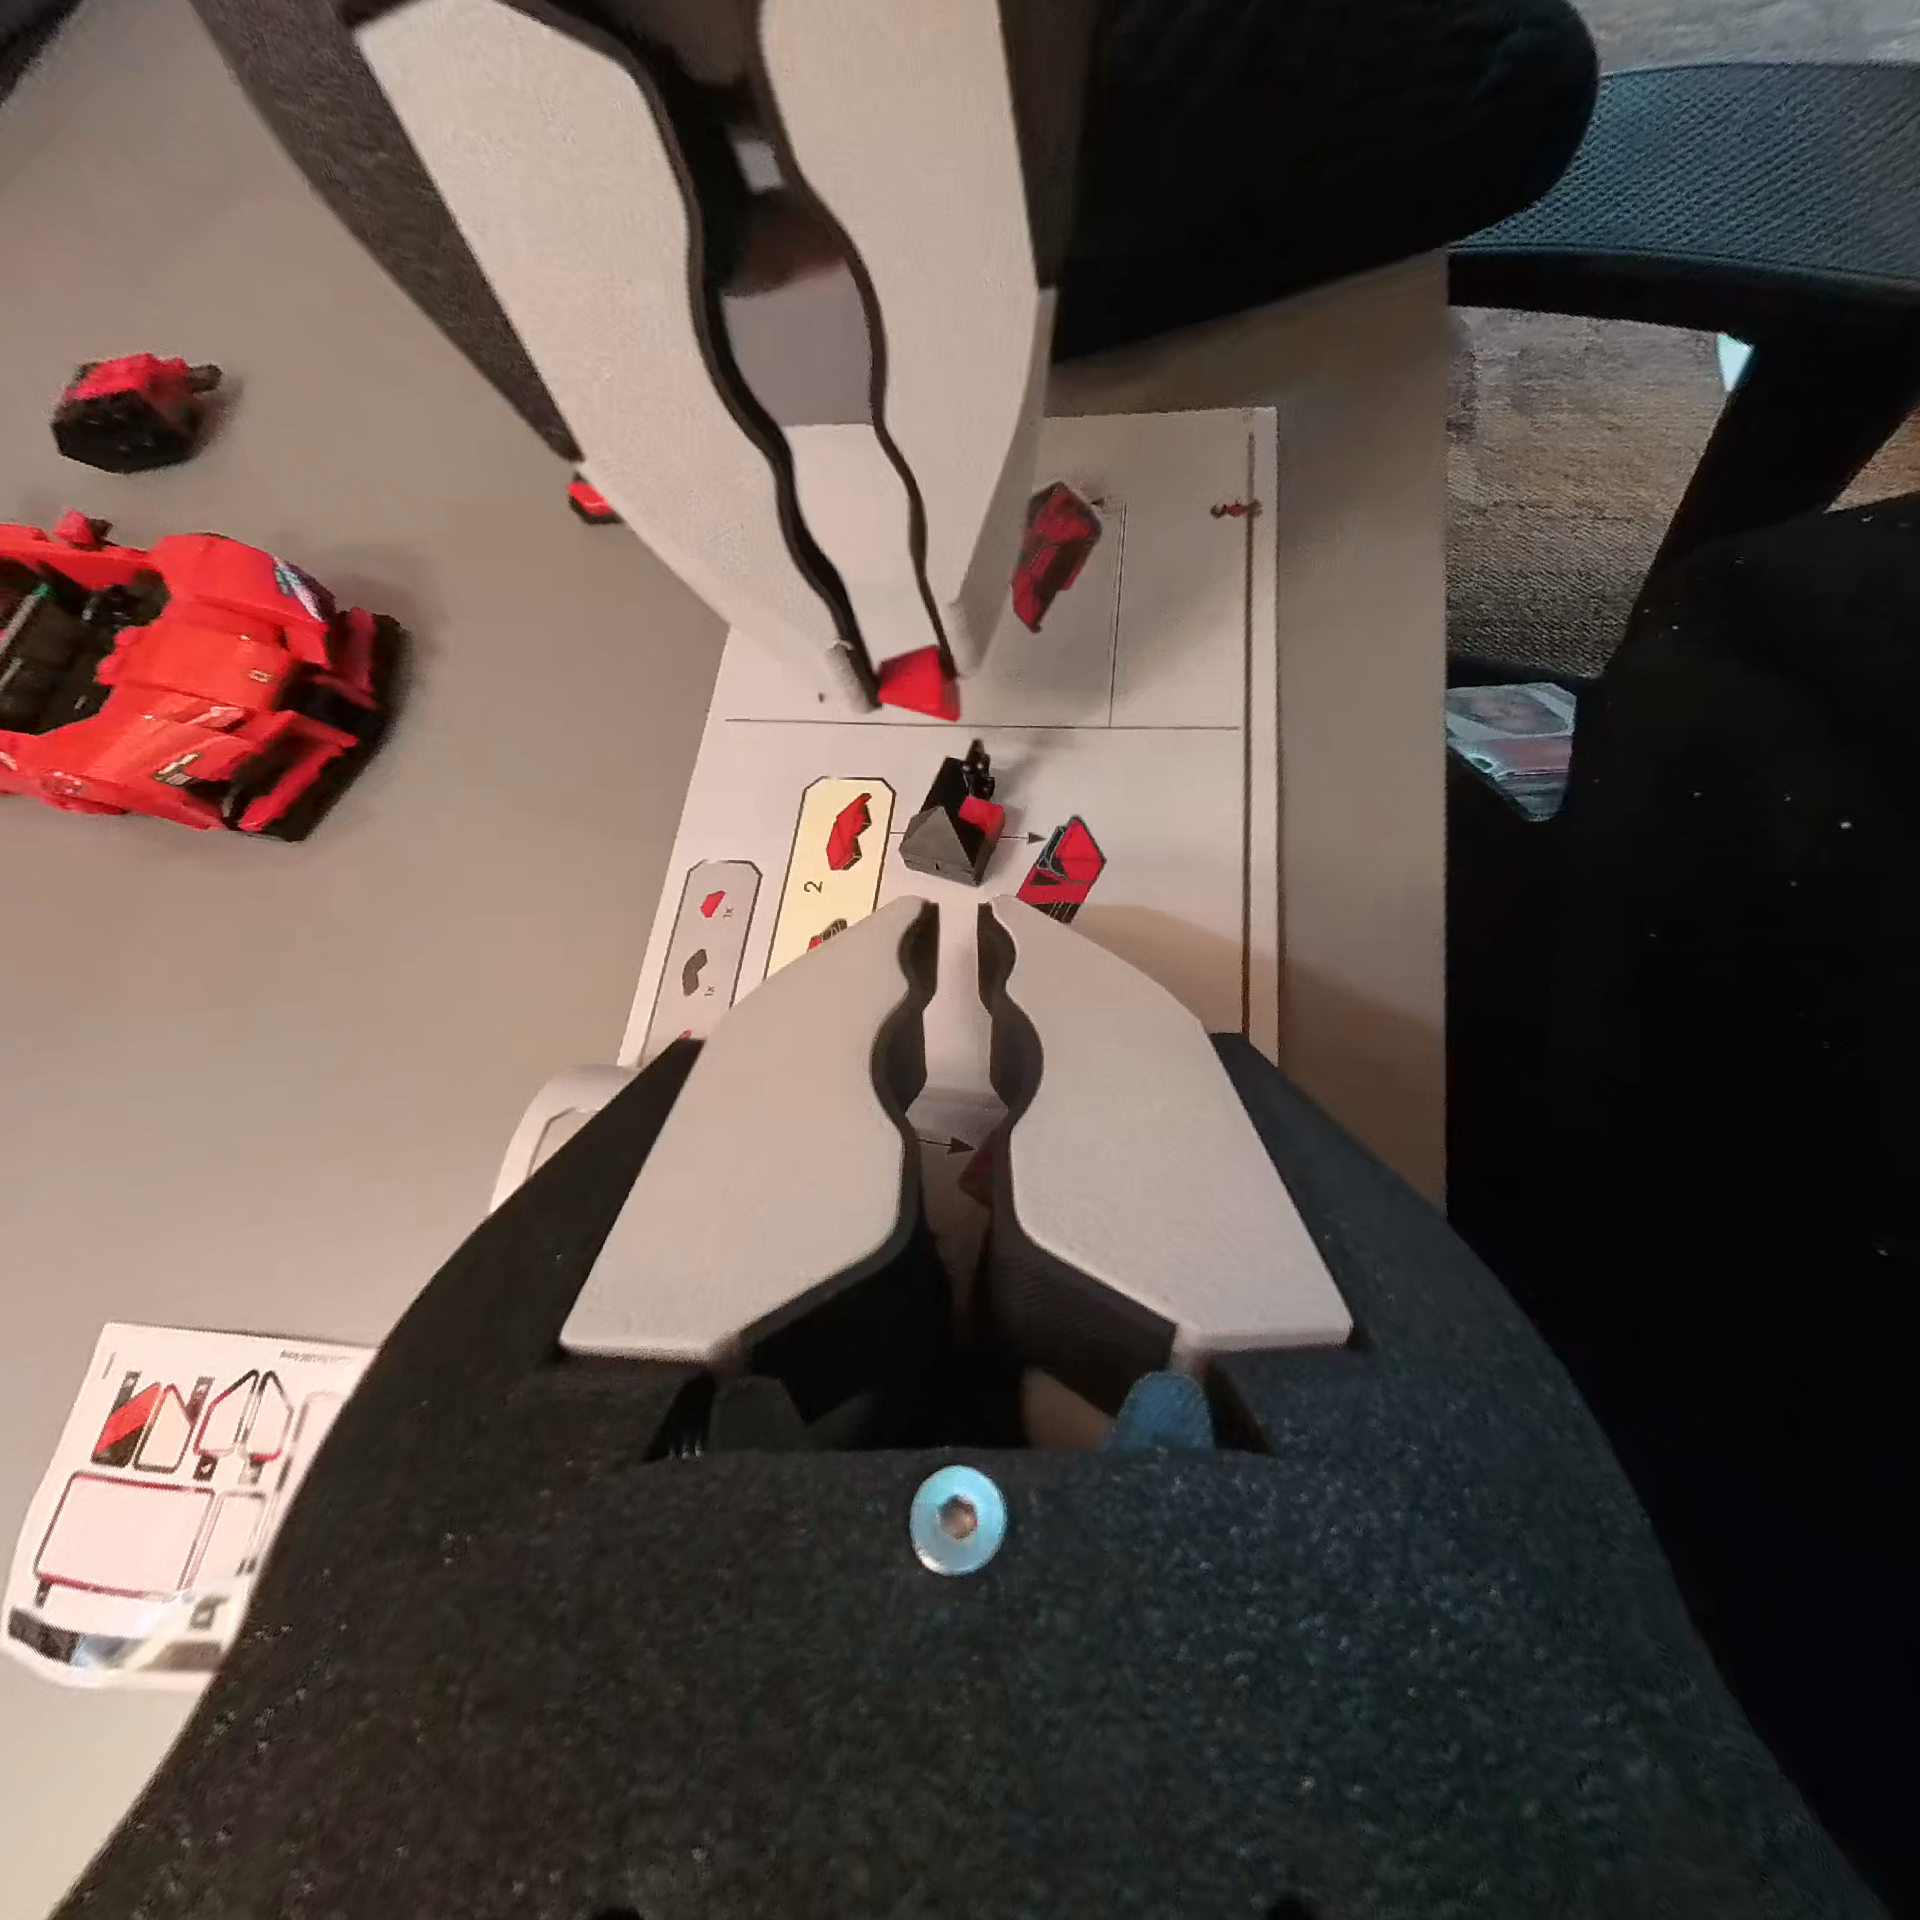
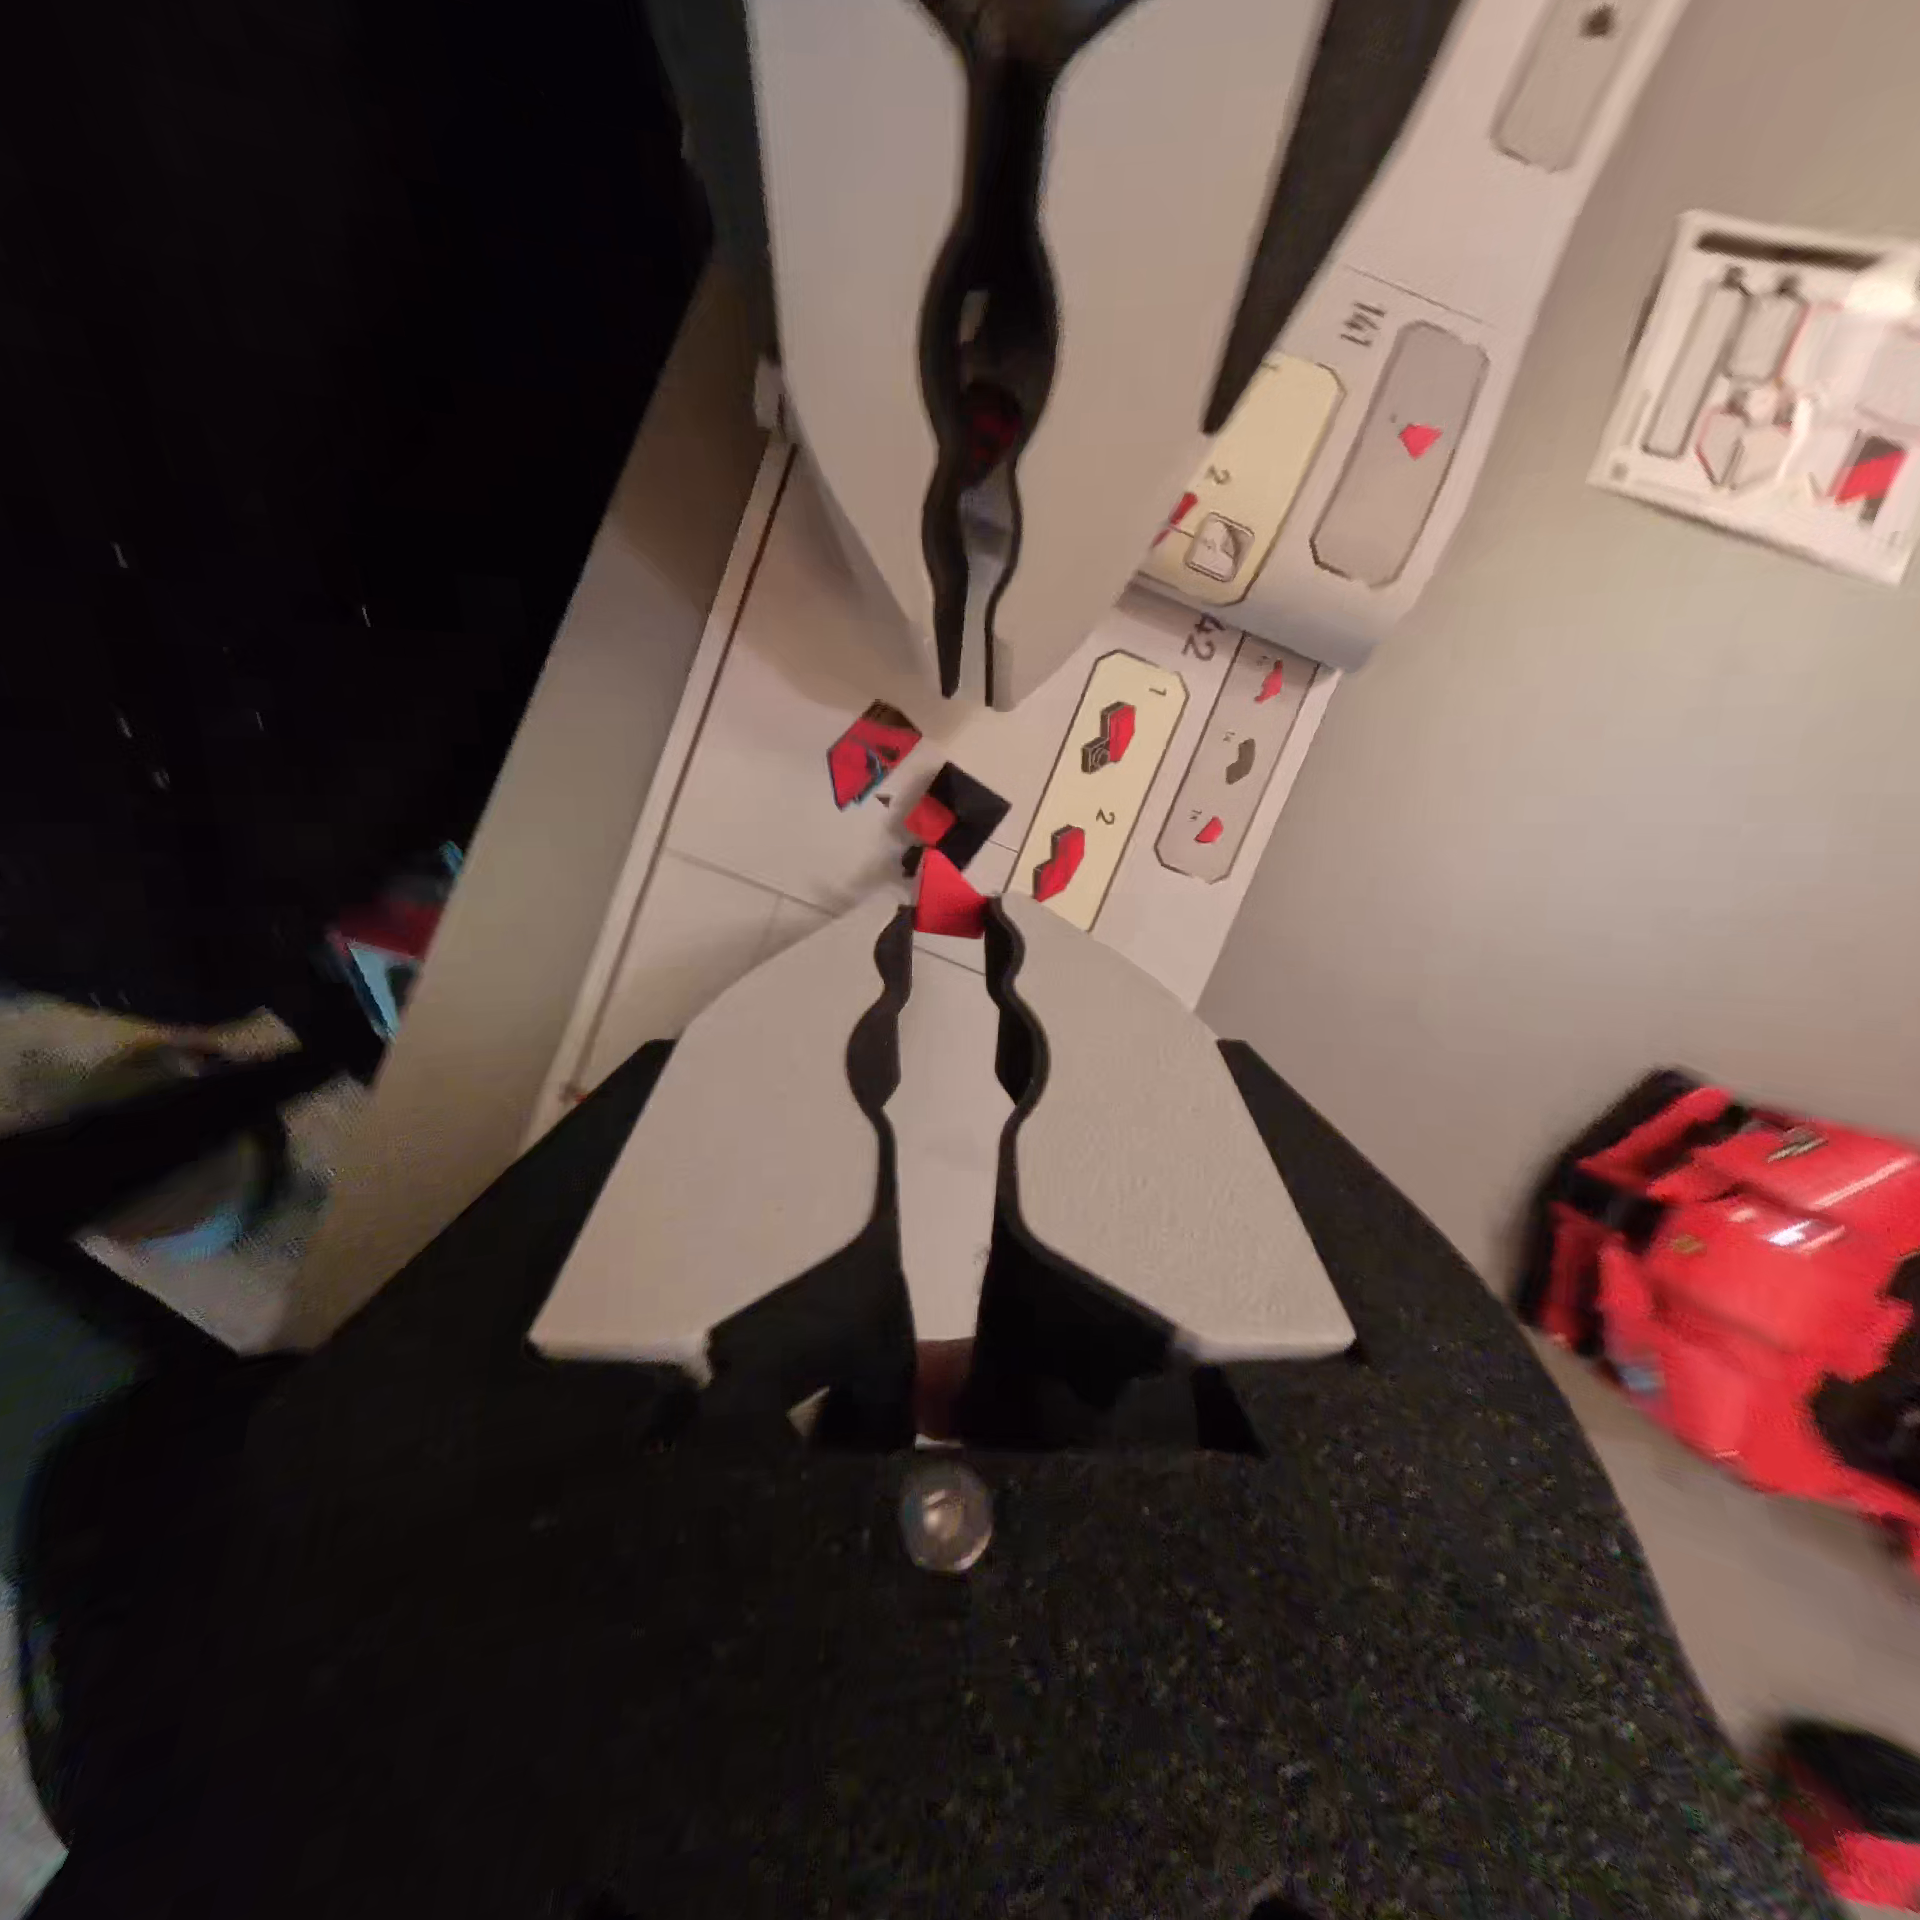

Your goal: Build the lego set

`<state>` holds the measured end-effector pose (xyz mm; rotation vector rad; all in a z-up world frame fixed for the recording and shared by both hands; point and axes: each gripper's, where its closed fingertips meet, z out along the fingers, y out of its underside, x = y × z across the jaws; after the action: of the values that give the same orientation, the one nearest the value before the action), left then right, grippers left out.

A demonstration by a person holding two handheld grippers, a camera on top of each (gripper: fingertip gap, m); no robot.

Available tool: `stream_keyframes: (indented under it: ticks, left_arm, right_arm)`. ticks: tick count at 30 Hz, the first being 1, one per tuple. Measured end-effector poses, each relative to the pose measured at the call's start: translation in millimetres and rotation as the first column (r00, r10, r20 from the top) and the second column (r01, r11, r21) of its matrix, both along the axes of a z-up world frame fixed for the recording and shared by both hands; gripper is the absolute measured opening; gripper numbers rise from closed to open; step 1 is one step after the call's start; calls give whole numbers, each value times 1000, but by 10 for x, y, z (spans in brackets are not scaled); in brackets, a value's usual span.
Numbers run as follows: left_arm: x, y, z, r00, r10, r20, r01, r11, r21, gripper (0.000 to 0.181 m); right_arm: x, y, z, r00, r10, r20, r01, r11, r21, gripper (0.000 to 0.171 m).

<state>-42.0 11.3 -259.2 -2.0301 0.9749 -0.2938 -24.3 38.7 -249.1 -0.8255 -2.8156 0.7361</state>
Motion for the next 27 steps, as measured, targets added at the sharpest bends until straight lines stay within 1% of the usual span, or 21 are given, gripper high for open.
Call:
stream_keyframes:
  ticks: [3,6,9,12,14,16,18,20,23,25,27]
  left_arm:
    - [9,20,-12,1000,-1,6,1,1000,-17,6]
    - [6,33,3,1000,6,24,-6,1000,-15,6]
    - [-7,41,6,999,19,32,-18,1000,-9,7]
    - [-12,44,12,999,25,28,-25,1000,6,8]
    - [-13,46,15,999,27,24,-27,1000,16,10]
    - [-13,45,17,999,26,22,-26,999,20,10]
    - [-14,45,29,999,26,29,-27,999,25,11]
    - [-12,42,41,999,23,37,-24,999,29,11]
    - [-7,36,44,999,18,42,-19,999,27,11]
    - [-5,35,35,999,15,37,-16,1000,23,11]
    - [0,30,25,1000,12,28,-13,1000,22,11]
  right_arm:
    - [-24,-44,37,980,199,-8,-198,976,88,14]
    - [-41,-44,38,934,355,32,-354,916,190,14]
    - [-63,-23,5,900,428,86,-435,866,246,14]
    - [-78,-9,-28,894,431,125,-448,854,265,14]
    - [-96,-40,-21,906,409,112,-424,873,240,14]
    - [-114,-103,12,930,359,77,-367,914,173,14]
    - [-130,-106,30,967,244,71,-251,962,106,14]
    - [-117,-123,27,990,114,77,-115,993,5,14]
    - [-81,-134,-25,993,-66,95,78,987,-138,14]
    - [-59,-177,-22,984,-144,102,165,956,-242,14]
    - [-68,-184,-7,973,-210,95,229,925,-303,14]
